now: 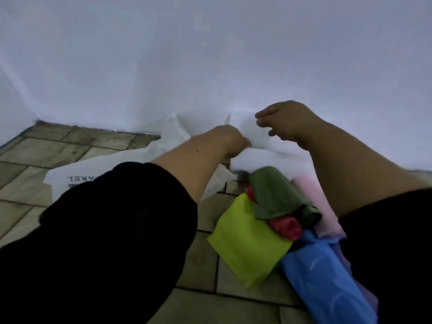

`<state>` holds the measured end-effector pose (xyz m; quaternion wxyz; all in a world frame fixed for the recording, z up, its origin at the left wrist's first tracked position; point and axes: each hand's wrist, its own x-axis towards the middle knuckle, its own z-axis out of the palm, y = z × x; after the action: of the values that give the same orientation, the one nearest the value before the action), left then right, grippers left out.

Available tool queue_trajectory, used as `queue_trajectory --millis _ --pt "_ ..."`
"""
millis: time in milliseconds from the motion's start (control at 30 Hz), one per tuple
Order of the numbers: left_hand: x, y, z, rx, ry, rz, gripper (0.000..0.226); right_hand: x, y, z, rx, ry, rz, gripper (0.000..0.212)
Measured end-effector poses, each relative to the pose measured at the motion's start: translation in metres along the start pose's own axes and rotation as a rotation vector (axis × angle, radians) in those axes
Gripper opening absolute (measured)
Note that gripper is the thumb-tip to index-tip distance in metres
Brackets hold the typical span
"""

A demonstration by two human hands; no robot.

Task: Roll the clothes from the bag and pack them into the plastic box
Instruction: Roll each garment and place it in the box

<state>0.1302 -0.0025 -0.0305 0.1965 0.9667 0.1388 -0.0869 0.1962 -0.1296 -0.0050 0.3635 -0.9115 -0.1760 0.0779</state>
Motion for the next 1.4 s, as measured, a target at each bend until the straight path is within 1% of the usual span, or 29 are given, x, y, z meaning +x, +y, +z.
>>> queue_trajectory --millis 33,100,133,167,200,233,267,300,333,367,400,433,467,500,533,633,733,800,833,900,1067,1133,1167,1200,1233,1300,1333,1367,1400 --pt "-0.003 -0.002 0.002 -0.028 0.056 -0.024 0.048 -0.024 -0.001 -0.010 0.062 0.084 -0.041 0.016" --pt "-0.016 -0.006 0.010 -0.050 0.243 -0.059 0.059 -0.075 0.006 -0.025 0.095 0.107 -0.065 0.011" --pt "-0.027 -0.010 0.013 -0.082 0.337 -0.035 0.062 -0.100 0.013 -0.030 0.037 0.080 -0.046 0.012" --pt "-0.040 -0.015 0.018 -0.132 0.409 0.015 0.060 -0.122 0.024 -0.033 -0.077 0.034 -0.011 0.013" --pt "-0.053 -0.020 0.023 -0.176 0.434 0.081 0.056 -0.142 0.036 -0.034 -0.217 -0.031 0.038 0.013" --pt "-0.070 -0.031 0.028 -0.179 0.384 0.138 0.051 -0.159 0.049 -0.032 -0.345 -0.108 0.098 0.011" --pt "-0.084 -0.036 0.041 -0.128 0.290 0.144 0.050 -0.175 0.060 -0.027 -0.447 -0.199 0.166 0.009" --pt "-0.099 -0.043 0.057 -0.040 0.200 0.064 0.052 -0.190 0.071 -0.019 -0.548 -0.274 0.217 0.009" --pt "-0.110 -0.050 0.074 0.099 0.187 -0.125 0.056 -0.201 0.081 -0.010 -0.667 -0.310 0.232 0.015" --pt "-0.129 -0.055 0.082 0.162 0.130 -0.357 0.060 -0.211 0.090 -0.001 -0.776 -0.302 0.231 0.023" --pt "-0.148 -0.059 0.090 0.209 0.086 -0.511 0.061 -0.218 0.097 0.007 -0.838 -0.253 0.220 0.030" --pt "-0.158 -0.066 0.107 0.289 0.042 -0.443 0.061 -0.222 0.103 0.014 -0.860 -0.199 0.201 0.034" --pt "-0.163 -0.076 0.123 0.317 -0.026 -0.207 0.063 -0.223 0.106 0.019 -0.856 -0.165 0.186 0.036" --pt "-0.174 -0.083 0.130 0.283 -0.122 -0.039 0.068 -0.224 0.107 0.024 -0.830 -0.152 0.190 0.036" --pt "-0.184 -0.087 0.130 0.243 -0.167 0.030 0.071 -0.225 0.106 0.026 -0.782 -0.155 0.210 0.035" --pt "-0.189 -0.089 0.126 0.250 -0.151 0.006 0.075 -0.233 0.101 0.031 -0.574 -0.115 0.188 0.027" --pt "-0.187 -0.083 0.126 0.271 -0.164 0.017 0.075 -0.243 0.106 0.033 -0.314 -0.005 0.224 0.032" --pt "-0.187 -0.086 0.126 0.272 -0.155 0.003 0.075 -0.252 0.103 0.035 -0.272 -0.022 0.305 0.017" --pt "-0.187 -0.085 0.125 0.279 -0.159 -0.001 0.075 -0.254 0.103 0.039 -0.258 -0.064 0.363 0.017" --pt "-0.187 -0.084 0.126 0.280 -0.156 -0.010 0.075 -0.257 0.102 0.048 -0.219 -0.137 0.438 0.042" --pt "-0.197 -0.085 0.120 0.253 -0.110 0.005 0.072 -0.266 0.092 0.064 -0.153 -0.146 0.401 0.066" --pt "-0.204 -0.082 0.116 0.049 -0.050 0.017 0.063 -0.269 0.089 0.060 -0.202 -0.186 0.402 0.068" --pt "-0.209 -0.079 0.115 -0.110 -0.002 0.022 0.052 -0.270 0.086 0.055 -0.241 -0.218 0.384 0.063" --pt "-0.216 -0.075 0.115 -0.293 0.002 0.021 0.039 -0.270 0.080 0.049 -0.278 -0.229 0.354 0.055" --pt "-0.223 -0.071 0.115 -0.523 -0.088 -0.002 0.035 -0.268 0.073 0.045 -0.307 -0.211 0.311 0.049" --pt "-0.235 -0.057 0.111 -1.056 -0.479 -0.128 0.050 -0.262 0.053 0.043 -0.348 -0.096 0.178 0.044" --pt "-0.235 -0.051 0.108 -1.255 -0.610 -0.166 0.058 -0.260 0.042 0.048 -0.371 -0.014 0.079 0.042" --pt "-0.231 -0.048 0.103 -1.423 -0.636 -0.169 0.064 -0.257 0.030 0.055 -0.403 0.082 -0.039 0.040" --pt "-0.224 -0.048 0.098 -1.556 -0.585 -0.174 0.067 -0.256 0.020 0.063 -0.453 0.174 -0.157 0.037"
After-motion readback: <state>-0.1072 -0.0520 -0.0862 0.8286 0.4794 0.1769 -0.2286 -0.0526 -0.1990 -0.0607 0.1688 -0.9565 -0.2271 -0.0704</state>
